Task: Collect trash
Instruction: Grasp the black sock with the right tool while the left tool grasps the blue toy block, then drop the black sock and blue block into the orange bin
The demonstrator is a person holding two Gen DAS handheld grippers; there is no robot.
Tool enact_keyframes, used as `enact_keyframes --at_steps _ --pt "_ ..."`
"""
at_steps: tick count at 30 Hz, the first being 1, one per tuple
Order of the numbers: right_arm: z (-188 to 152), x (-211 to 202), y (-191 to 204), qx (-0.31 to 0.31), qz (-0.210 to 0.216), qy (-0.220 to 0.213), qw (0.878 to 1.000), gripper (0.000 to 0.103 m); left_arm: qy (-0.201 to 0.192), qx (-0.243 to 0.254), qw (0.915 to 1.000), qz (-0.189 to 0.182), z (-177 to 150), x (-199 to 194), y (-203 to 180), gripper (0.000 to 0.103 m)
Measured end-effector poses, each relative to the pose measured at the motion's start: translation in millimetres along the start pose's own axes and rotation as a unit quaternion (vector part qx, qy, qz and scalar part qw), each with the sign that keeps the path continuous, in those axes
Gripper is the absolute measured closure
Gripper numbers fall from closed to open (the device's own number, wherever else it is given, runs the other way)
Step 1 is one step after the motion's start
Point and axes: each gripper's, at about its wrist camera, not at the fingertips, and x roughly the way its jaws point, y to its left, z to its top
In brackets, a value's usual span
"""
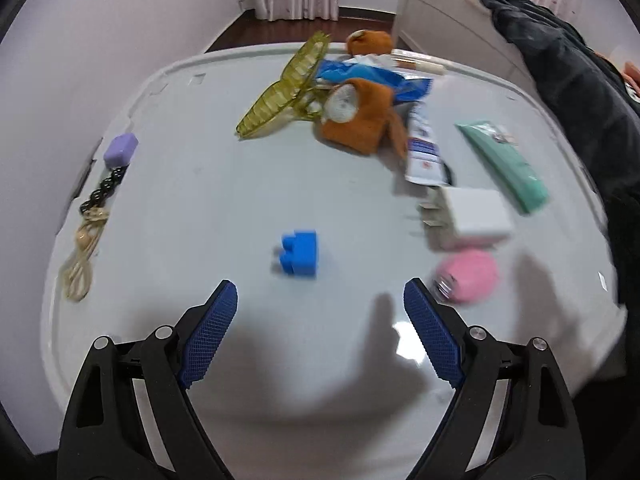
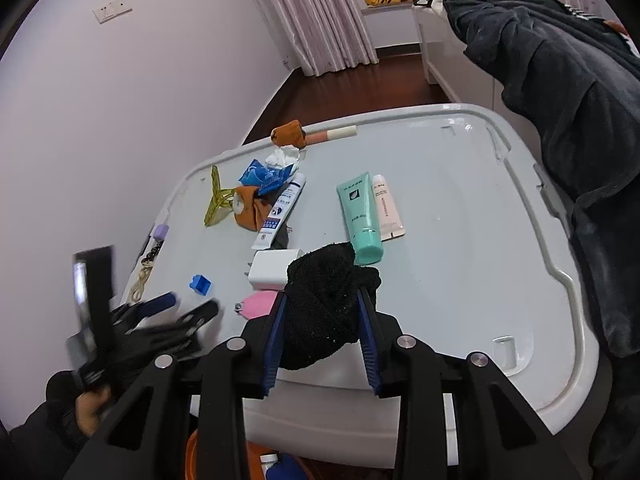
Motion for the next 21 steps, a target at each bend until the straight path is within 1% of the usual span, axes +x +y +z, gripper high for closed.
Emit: enact_keyframes --at_steps 1,2,3,4,5,8,10,12,17,19,21 --pt "-1 -4 -2 0.001 0.001 -0.001 1.0 0.069 -0.011 0.004 0.9999 0.012 1 6 0 0.025" --pt "-1 -4 -3 0.002 0.003 0.0 1.0 0.069 -0.028 0.018 0.9992 0.02 1 6 -2 0.04" --pt "0 -3 -4 0.004 0.004 0.001 1.0 0.069 -0.039 0.034 0.9986 0.013 1 6 -5 0.059" --pt "0 -2 -4 0.005 0.004 0.004 1.0 0.069 -0.051 0.051 0.9974 0.005 2 6 -8 0.072" --pt "0 -1 -3 0.005 0.003 0.006 1.0 0.069 -0.058 0.059 0.9966 0.001 2 7 -8 0.081" --pt "0 0 0 0.0 0.006 0.005 1.0 0.069 -0.064 0.055 0.9964 -0.013 2 7 -2 0.082" --pt "0 0 2 -0.004 0.003 0.002 1.0 0.069 -0.059 0.051 0.9968 -0.017 1 3 0 0.082" --pt "-1 -1 1 -0.002 0.004 0.001 1.0 0.069 -0.057 0.044 0.9969 -0.03 0 -6 3 0.083" --pt "-7 -6 7 -0.019 0.0 -0.001 1.0 0.069 -0.057 0.034 0.9961 -0.058 -10 -54 4 0.083" --pt "-13 -12 14 -0.026 0.003 -0.001 1.0 0.069 -0.062 0.042 0.9956 -0.057 -20 -78 2 0.083" --pt "-23 -19 24 -0.029 0.014 0.005 0.999 0.069 -0.068 0.052 0.9951 -0.05 -30 -102 0 0.083"
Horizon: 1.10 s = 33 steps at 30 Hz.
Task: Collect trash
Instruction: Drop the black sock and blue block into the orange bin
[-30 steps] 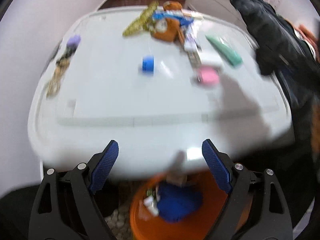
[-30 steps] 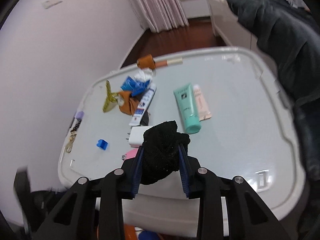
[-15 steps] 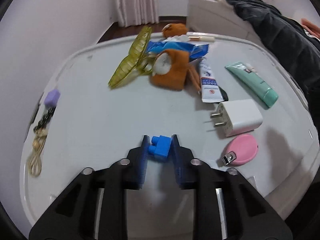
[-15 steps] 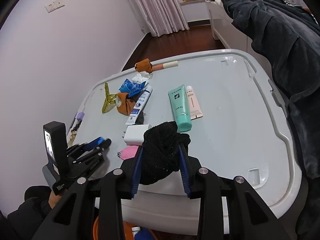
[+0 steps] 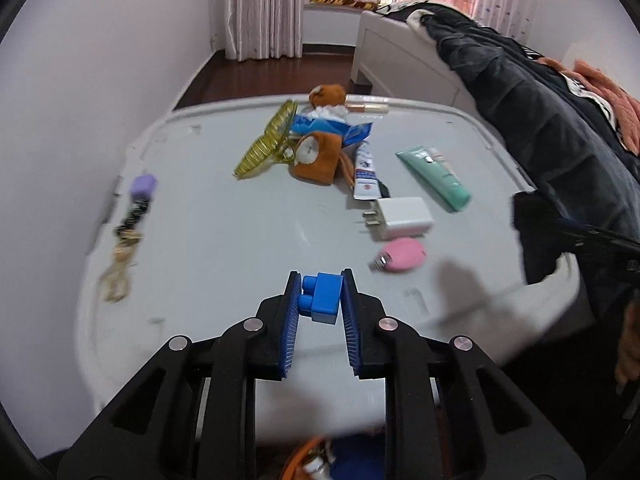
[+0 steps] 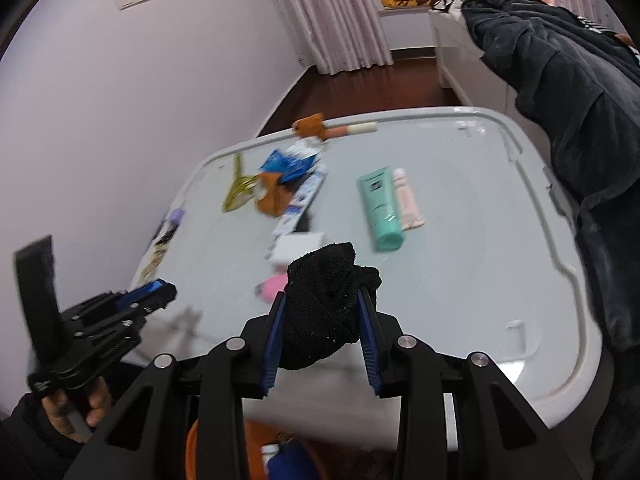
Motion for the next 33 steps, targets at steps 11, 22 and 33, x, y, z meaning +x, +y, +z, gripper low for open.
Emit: enact_keyframes --at_steps 11,22,33 --pt "-85 -36 69 -0.063 0.04 0.066 0.995 0.068 0.056 0.012 0.9982 -0.02 -93 -53 -15 0.083" --pt "-168 -1 84 -0.084 0.042 0.197 0.976 0.059 0.145 -0.002 0.989 -0.029 -140 -35 -17 0.076" --pt "-114 -13 52 -0.062 0.017 0.14 0.988 0.052 0.176 -0.023 0.9837 -0.03 -142 -25 -6 0.025"
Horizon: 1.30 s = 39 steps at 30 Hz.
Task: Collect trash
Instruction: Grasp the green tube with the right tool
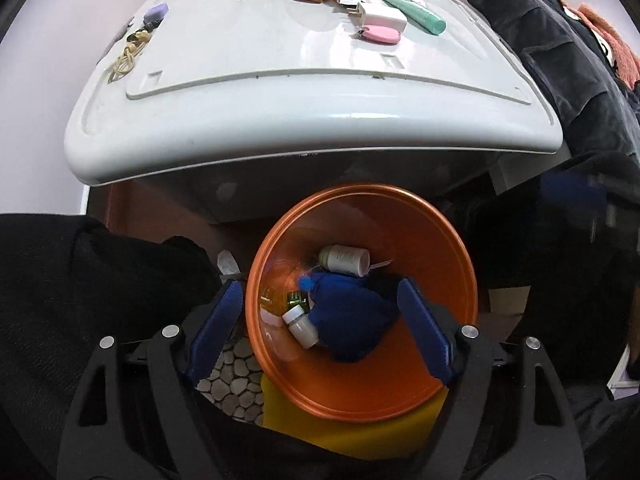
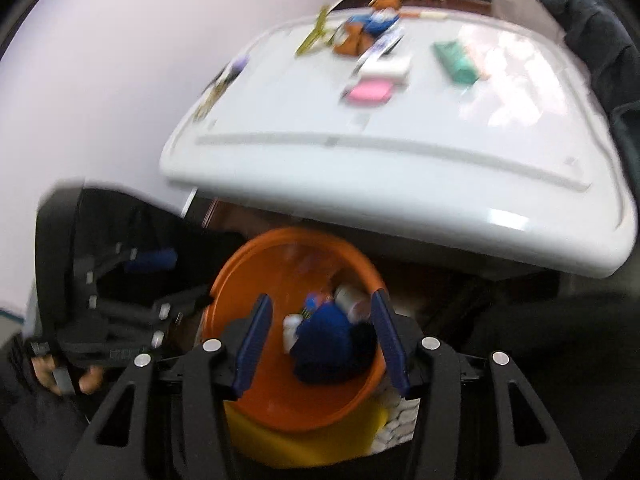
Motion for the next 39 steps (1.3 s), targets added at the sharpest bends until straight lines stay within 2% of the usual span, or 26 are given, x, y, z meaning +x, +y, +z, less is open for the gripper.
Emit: enact_keyframes --at_steps 5,9,13,17,18,20,22,26,31,35,39 --pt "69 -13 -37 0.015 -0.057 -0.06 0.996 0.052 -0.018 0.01 0.9995 -0.023 18 -5 -3 0.025" --pt "132 -5 -59 0.01 -0.098 -0.085 0.991 0.052 -0.043 0.023 0.9987 -0.013 39 -6 -8 0.024" --pt "189 28 -80 -0.007 -0.121 -0.078 0.99 0.052 -0.051 0.014 0.9984 -0.021 57 2 -6 0.024" --pt "221 73 -99 -0.01 -0.126 -0.041 0.991 0.062 -0.047 0.013 0.9985 -0.024 65 10 -4 0.024" --pt "227 86 -103 -0.011 -0.129 -0.03 0.991 0.062 -0.046 0.017 0.9986 -0.02 66 12 -4 0.024" --pt "235 99 -106 -0.017 -0.144 -0.023 0.989 0.063 -0.045 0.021 0.9986 -0.018 67 16 -4 0.024" --pt "242 116 -111 -0.009 -0.134 0.001 0.991 0.068 -0.041 0.021 0.9987 -0.023 68 19 -4 0.024" --pt "251 128 -101 -0.043 -0.18 -0.011 0.983 0.068 -0.036 0.022 0.9987 -0.03 70 23 -4 0.024" --pt "256 127 -106 -0.026 -0.18 -0.012 0.983 0.071 -0.035 0.022 0.9988 -0.028 74 23 -6 0.024" --pt "249 119 -112 -0.003 -0.154 -0.013 0.988 0.071 -0.045 0.019 0.9986 -0.019 89 18 -12 0.024" --pt "228 82 -128 0.055 -0.11 -0.049 0.991 0.071 -0.08 0.026 0.9965 -0.006 121 10 -28 0.024"
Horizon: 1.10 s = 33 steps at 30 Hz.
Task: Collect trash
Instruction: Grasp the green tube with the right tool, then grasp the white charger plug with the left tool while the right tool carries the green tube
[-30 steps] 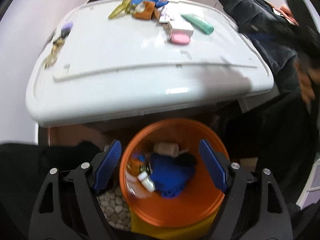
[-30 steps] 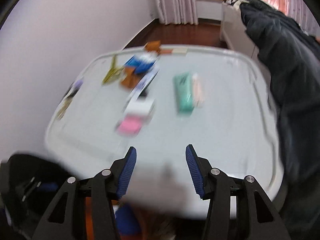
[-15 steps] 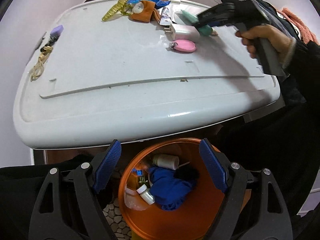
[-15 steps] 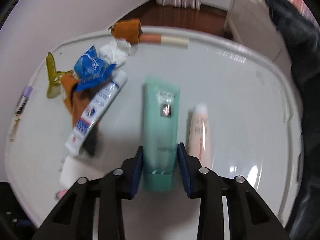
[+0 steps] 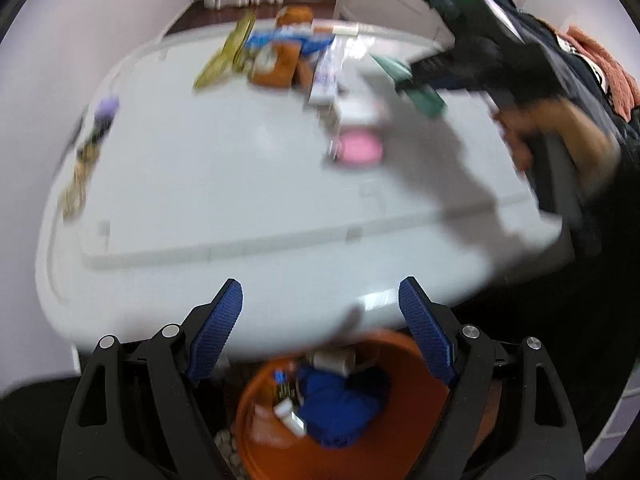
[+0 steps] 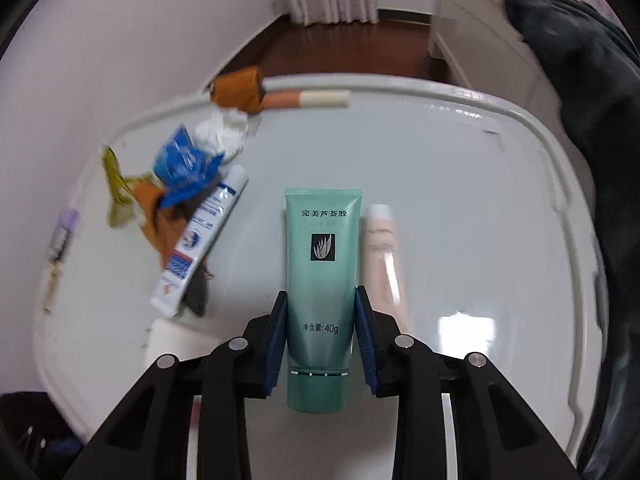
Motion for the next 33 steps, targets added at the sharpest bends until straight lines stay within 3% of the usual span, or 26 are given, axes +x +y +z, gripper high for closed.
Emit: enact_keyframes --at_steps 4,7,11,13,16,18,20,25,28,33 --pt "-22 -53 -18 0.033 0.028 -0.047 0.998 0.071 -0.026 0.011 0.9996 0.0 48 12 -28 0.022" --pt "-41 -86 -25 0.047 0.043 -0.08 0.995 0.071 -0.034 0.013 0.999 0.027 77 36 -43 0.02" --pt "-62 -109 -30 0.054 0.055 -0.115 0.99 0.071 -0.008 -0.012 0.9989 0.044 104 78 -46 0.02" --pt "-61 -110 -29 0.052 0.054 -0.12 0.99 0.071 0.001 -0.027 0.9989 0.038 113 93 -45 0.02" --pt "-64 -106 -36 0.053 0.056 -0.108 0.991 0.071 -0.002 -0.029 0.9974 0.065 120 112 -43 0.021" --pt "-66 -107 -38 0.052 0.055 -0.101 0.992 0.071 -0.013 -0.037 0.995 0.092 120 121 -37 0.033" --pt "-67 -106 -35 0.047 0.055 -0.098 0.993 0.071 -0.031 -0.033 0.9946 0.093 118 120 -36 0.036" --pt "-68 -97 -18 0.023 0.046 -0.087 0.995 0.071 -0.032 -0.038 0.9959 0.076 113 108 -28 0.037" --pt "-69 -98 -14 0.019 0.042 -0.092 0.995 0.071 -0.039 -0.05 0.9957 0.067 105 82 -21 0.037" --pt "-79 -111 -11 0.041 0.051 -0.098 0.993 0.071 -0.068 -0.03 0.9948 0.07 85 18 -20 0.037"
